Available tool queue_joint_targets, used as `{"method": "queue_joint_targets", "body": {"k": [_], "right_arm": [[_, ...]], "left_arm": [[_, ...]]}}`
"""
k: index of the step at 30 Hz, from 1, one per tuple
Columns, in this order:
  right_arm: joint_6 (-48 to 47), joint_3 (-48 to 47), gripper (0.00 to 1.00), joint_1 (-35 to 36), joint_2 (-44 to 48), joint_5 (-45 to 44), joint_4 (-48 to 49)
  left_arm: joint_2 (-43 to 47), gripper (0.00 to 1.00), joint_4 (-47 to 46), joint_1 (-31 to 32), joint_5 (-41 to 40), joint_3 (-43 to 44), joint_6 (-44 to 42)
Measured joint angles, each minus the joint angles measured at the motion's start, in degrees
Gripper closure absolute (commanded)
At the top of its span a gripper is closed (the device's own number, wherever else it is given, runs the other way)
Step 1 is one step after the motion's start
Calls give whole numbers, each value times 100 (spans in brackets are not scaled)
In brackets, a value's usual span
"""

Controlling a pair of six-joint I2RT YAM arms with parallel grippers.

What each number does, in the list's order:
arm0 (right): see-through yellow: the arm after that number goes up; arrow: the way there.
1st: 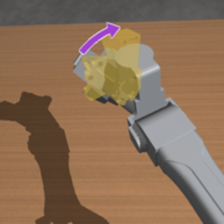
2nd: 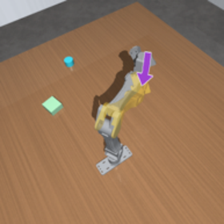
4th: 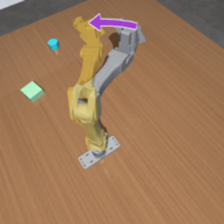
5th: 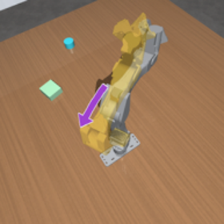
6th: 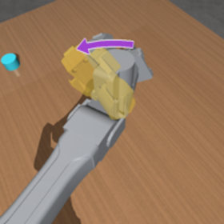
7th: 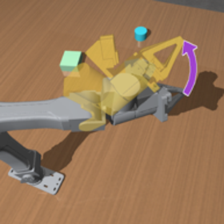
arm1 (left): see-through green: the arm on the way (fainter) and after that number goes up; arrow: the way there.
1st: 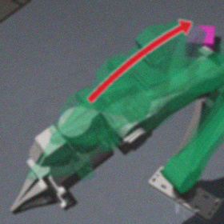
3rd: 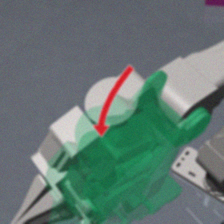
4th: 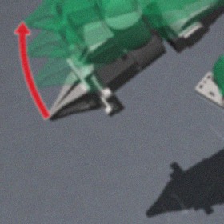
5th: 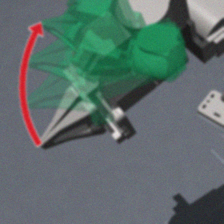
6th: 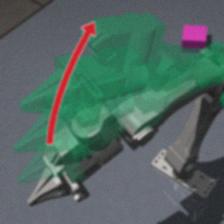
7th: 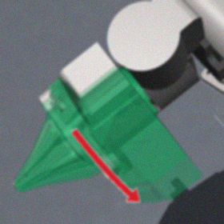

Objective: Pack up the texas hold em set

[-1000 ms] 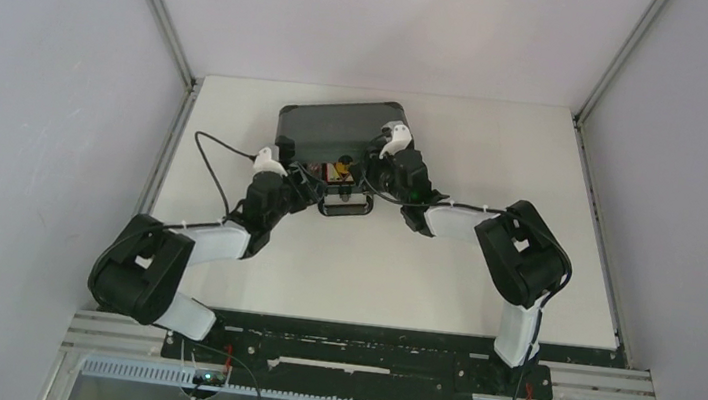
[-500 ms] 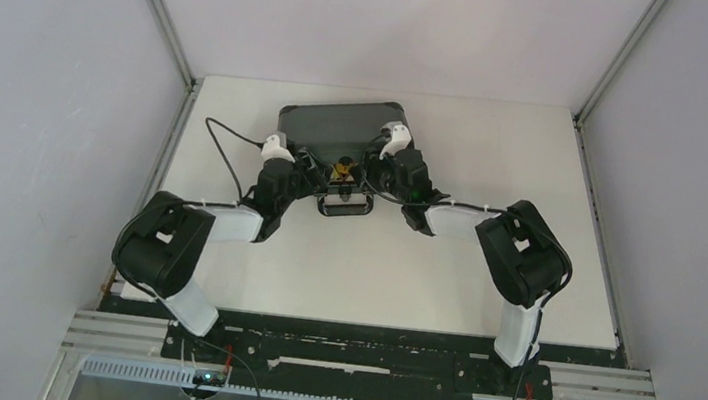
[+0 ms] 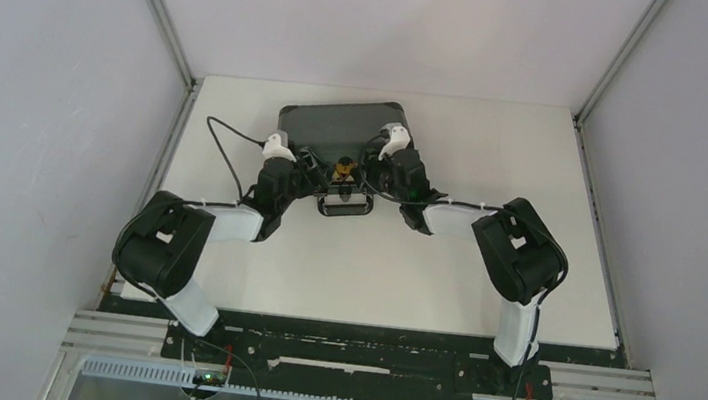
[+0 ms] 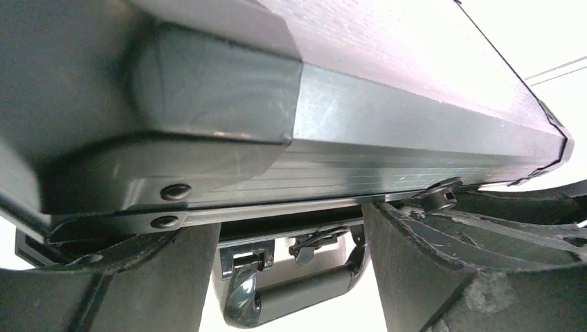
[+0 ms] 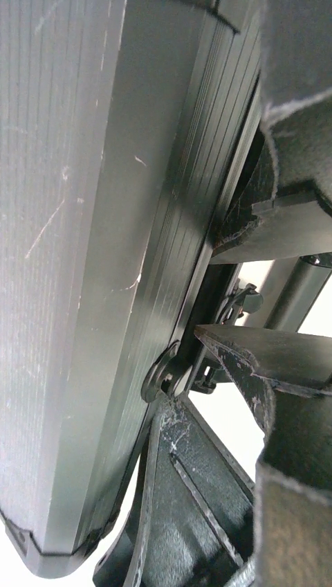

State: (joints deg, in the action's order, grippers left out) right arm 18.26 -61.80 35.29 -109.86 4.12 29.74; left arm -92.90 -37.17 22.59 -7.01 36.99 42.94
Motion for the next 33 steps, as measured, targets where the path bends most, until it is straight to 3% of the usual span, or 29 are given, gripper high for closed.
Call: {"method": "queue_joint_targets", "body": {"k": [7,12,22,31,33], "right_arm": [[-15,-118,51,55,-184,7,-151],[-79,-435,55,125,-219,11,-669],[-125,-1493,72,243,-719,42,-2192],[-125,-1635,100,240,-682,46,-2424],[-125,-1563,100,282,-660,20,-2441]], "left_arm": [[0,20,20,0,109,0,9],[0,20,-22,-2,125,0,17],[0,20,-109,-7,168,0,68],[0,20,-142,-20,195,39,138],[0,20,-142,-22,232,44,168]]}}
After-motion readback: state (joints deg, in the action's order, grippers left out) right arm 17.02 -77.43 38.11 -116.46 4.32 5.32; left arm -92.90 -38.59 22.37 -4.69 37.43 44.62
